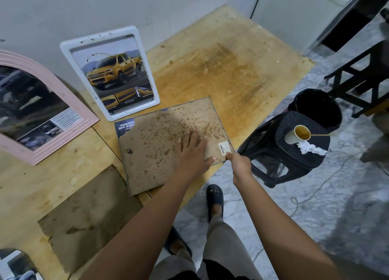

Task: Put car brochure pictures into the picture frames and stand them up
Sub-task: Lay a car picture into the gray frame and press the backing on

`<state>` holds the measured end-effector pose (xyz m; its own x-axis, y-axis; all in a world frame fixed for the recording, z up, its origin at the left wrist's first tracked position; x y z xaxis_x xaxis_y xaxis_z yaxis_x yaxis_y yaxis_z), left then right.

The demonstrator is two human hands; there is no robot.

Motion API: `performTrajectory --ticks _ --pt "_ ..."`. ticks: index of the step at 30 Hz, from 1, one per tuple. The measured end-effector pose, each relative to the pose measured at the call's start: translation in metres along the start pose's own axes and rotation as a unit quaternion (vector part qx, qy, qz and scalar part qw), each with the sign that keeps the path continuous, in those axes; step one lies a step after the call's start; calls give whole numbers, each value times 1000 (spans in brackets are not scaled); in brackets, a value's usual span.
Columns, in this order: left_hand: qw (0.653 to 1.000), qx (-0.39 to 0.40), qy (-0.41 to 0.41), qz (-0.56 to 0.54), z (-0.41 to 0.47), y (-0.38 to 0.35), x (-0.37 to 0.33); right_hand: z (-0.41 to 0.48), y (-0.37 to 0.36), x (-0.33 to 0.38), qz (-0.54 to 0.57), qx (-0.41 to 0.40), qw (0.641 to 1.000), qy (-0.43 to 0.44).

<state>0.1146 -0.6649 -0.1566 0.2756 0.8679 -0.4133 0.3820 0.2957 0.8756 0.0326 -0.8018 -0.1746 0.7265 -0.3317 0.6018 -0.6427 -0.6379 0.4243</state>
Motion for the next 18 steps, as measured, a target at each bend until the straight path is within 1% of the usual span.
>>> performTrajectory --ticks 8,14,18 --pt "1000 9 -6 -6 0 -8 5 0 -1 -7 26 7 999 23" --pt "1000 2 -9 15 1 -6 6 -1 -3 -11 51 -47 997 33" --pt "1000 4 -3 19 4 -9 7 -1 -6 -11 54 -58 996 33"
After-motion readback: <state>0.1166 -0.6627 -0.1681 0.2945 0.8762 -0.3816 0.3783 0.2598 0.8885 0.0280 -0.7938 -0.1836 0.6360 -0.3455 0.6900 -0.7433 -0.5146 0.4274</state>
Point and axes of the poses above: each hand's wrist, its own z-axis towards the middle knuckle, its own y-axis out of the back of the hand, x = y × z, the point moved 8 cm from there along z, towards the middle knuckle, and after that the axes turned 10 degrees about -x, right-handed, at the moved point
